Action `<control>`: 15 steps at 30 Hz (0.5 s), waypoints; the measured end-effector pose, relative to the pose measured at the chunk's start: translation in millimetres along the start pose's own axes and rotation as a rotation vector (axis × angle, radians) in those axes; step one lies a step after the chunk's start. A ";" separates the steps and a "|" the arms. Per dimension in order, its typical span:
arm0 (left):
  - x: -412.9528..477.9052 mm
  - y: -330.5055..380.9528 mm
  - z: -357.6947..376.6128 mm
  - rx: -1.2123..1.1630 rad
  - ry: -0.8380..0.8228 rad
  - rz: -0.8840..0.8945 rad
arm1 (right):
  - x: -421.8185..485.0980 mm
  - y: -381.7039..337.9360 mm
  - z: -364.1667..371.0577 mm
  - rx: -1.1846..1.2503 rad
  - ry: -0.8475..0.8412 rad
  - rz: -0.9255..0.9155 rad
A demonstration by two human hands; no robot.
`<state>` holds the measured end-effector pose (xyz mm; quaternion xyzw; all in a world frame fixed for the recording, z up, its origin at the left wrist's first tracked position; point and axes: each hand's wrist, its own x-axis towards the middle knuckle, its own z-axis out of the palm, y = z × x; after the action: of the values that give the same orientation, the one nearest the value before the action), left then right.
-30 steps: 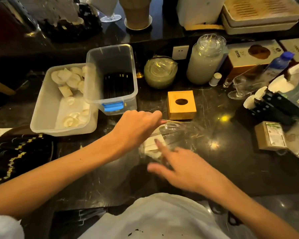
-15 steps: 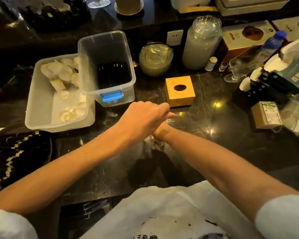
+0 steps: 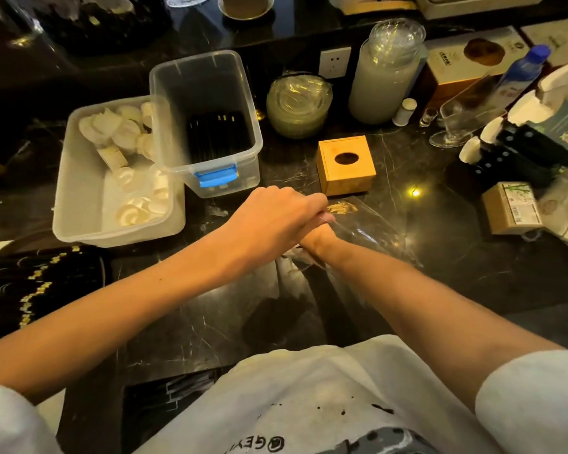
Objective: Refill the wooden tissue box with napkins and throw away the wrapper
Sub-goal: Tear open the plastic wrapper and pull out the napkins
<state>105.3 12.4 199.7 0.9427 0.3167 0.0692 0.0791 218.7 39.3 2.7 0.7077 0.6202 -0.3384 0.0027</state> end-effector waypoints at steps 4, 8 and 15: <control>1.3 -0.2 -1.9 0.048 -0.012 -0.023 | -0.5 -7.0 -3.4 -0.184 0.048 -0.027; 10.3 -11.6 -11.7 0.147 -0.005 -0.098 | -5.5 -15.4 -32.6 -0.307 -0.059 -0.276; 40.5 -55.4 -34.3 0.250 -0.038 -0.254 | -74.7 -50.5 -154.3 -0.214 -0.216 -0.202</control>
<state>98.6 84.2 225.9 0.8986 0.4380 0.0008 -0.0247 247.6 50.9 178.7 0.5969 0.7167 -0.3432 0.1106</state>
